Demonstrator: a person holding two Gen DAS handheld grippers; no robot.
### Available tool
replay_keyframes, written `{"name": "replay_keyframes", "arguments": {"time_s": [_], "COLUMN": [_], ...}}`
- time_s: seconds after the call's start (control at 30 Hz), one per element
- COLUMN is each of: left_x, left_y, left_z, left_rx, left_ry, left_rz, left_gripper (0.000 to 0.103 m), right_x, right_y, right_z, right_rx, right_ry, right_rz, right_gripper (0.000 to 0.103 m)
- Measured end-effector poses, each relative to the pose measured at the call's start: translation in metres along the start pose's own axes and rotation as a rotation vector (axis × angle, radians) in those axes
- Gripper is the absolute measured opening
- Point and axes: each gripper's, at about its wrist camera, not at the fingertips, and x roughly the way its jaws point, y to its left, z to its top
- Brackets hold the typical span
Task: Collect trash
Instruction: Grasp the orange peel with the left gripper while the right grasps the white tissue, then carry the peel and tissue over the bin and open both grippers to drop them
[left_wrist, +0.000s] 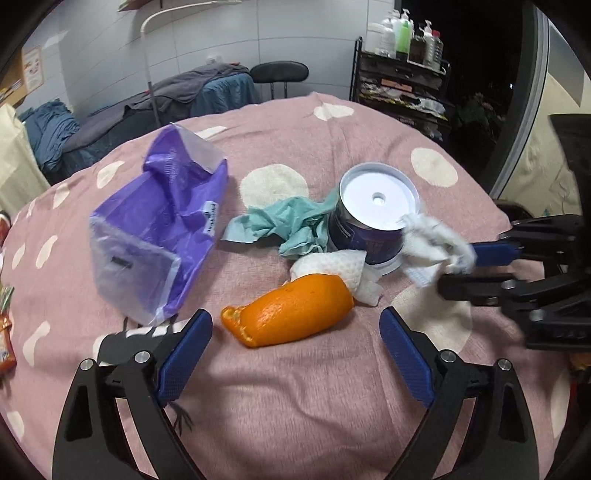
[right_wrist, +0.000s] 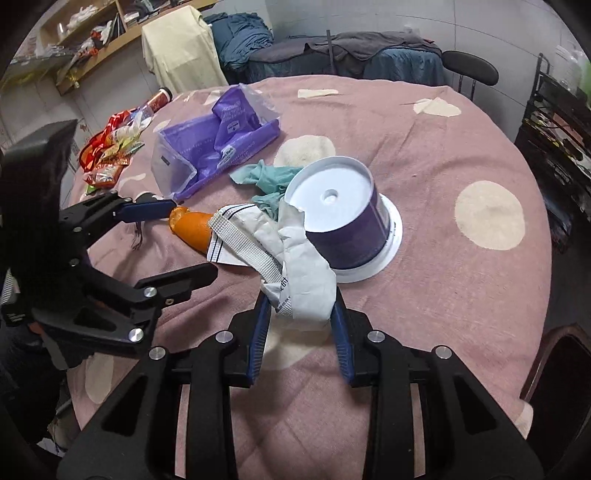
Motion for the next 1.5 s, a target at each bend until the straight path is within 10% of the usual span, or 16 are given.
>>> {"name": "replay_keyframes", "arguments": {"time_s": [0.5,1.07,1.5], "left_x": [0.011,-0.060,-0.065], "left_y": [-0.009,-0.029,-0.094], "left_z": [0.004,-0.015,-0.015], "left_rx": [0.092,-0.146,-0.126], "left_ry": [0.047,-0.183,-0.227], "left_rz": [0.052,-0.061,-0.170], "left_gripper": [0.039,0.038,0.038], "right_x": [-0.051,-0.091,-0.127], "right_y": [-0.039,-0.063,-0.101], "right_z": [-0.029,-0.075,-0.124], "right_rx": [0.169,0.291,0.407], "right_ry": [-0.119,-0.242,-0.307], "right_rz": [0.001,-0.014,-0.091], "right_gripper": [0.033,0.033,0.033]}}
